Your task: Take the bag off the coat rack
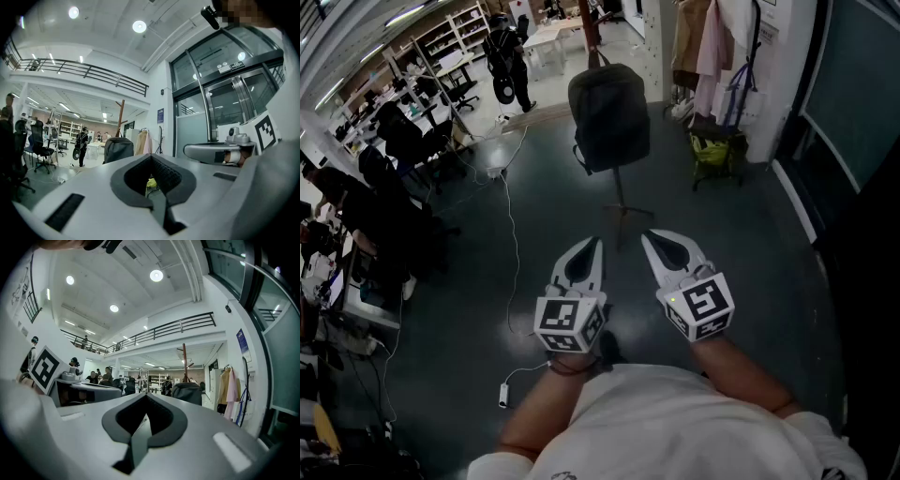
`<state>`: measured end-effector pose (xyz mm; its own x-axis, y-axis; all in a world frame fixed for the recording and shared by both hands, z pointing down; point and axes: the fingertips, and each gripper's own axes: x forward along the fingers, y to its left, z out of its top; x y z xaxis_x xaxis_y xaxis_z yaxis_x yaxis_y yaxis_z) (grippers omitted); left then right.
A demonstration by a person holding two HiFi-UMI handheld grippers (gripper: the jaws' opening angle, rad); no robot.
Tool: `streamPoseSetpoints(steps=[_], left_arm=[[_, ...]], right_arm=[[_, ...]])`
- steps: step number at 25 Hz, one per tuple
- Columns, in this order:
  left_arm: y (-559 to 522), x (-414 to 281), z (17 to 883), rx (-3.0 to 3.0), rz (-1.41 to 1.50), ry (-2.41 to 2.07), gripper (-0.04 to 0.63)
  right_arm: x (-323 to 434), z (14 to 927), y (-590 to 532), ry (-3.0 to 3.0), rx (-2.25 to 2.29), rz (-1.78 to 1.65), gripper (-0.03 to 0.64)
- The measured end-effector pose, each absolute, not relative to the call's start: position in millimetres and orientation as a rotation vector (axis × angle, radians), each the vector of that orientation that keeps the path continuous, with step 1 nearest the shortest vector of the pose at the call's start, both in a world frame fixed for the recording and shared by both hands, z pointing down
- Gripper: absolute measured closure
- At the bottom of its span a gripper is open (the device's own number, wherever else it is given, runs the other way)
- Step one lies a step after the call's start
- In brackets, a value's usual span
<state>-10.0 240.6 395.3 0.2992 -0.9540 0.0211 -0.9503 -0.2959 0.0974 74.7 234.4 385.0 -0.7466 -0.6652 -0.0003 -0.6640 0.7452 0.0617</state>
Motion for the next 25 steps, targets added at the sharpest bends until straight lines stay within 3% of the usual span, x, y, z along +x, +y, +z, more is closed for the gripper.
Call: streamPoseSetpoints(steps=[14,25], left_arm=[[174.7,-56.9,409.4,2.445,-0.075,-1.782,0.589],[74.0,-141.4,401.5,2.502,-0.078,-1.663,0.589]], right_arm=[[29.8,397.7,168.6,-2.932,1.103,-0.020,0.614],[-63.1,391.7,64.5,-2.898,1.171,0.015,0.614]])
